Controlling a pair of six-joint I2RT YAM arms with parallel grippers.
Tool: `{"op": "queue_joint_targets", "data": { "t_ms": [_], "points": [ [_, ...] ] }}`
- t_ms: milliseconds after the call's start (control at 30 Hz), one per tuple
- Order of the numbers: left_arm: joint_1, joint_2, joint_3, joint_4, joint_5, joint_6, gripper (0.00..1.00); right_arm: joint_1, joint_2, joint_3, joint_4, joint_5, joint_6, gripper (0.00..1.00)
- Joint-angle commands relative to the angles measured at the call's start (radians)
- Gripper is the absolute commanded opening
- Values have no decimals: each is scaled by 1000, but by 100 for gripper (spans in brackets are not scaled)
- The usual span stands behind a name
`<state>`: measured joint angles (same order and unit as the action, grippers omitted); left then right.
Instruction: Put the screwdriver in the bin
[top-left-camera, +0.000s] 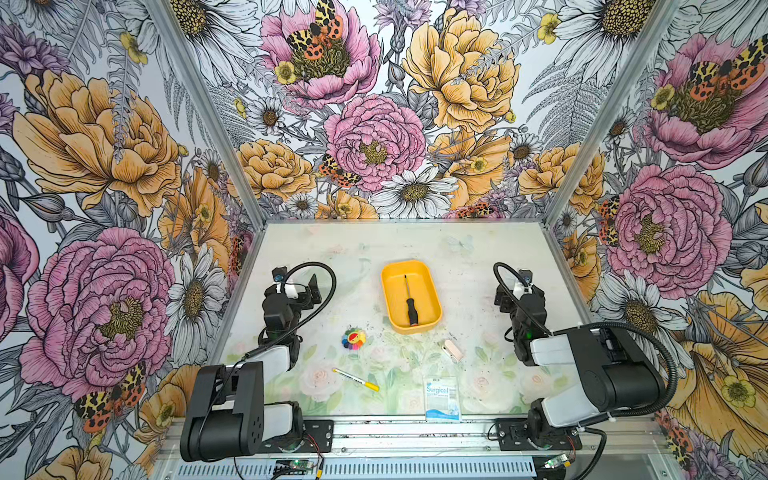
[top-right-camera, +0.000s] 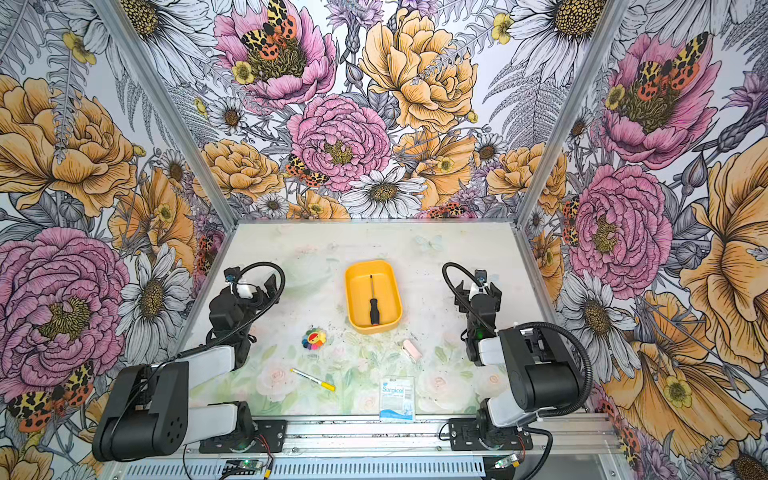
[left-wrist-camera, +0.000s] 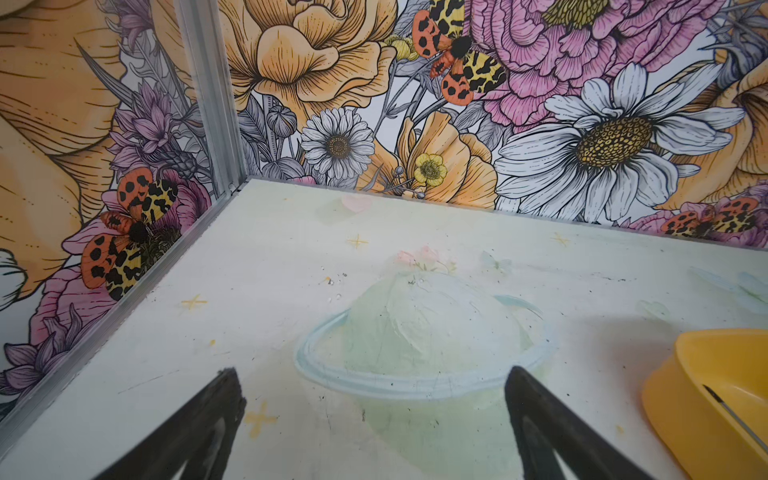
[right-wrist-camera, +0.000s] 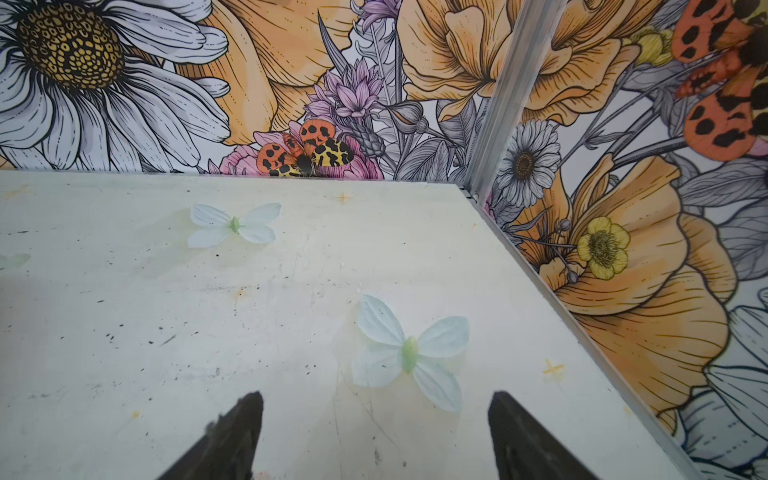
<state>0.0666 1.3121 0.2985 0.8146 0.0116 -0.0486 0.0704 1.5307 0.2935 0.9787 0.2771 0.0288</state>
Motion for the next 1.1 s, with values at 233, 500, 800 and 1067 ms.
{"op": "queue_joint_targets", "data": {
  "t_ms": [233, 500, 800, 1067],
  "points": [
    [12, 149, -1, 206, 27, 10, 99, -21, 9, 67, -41, 4, 34, 96],
    [4, 236, 70, 138, 49, 31, 99, -33, 8, 76, -61, -11, 43, 100],
    [-22, 241, 82, 122, 19, 49, 99, -70, 8, 95, -103, -75, 67, 99],
    [-20, 241, 83, 121, 19, 49, 99, -72, 8, 96, -104, -76, 68, 99]
  ]
}}
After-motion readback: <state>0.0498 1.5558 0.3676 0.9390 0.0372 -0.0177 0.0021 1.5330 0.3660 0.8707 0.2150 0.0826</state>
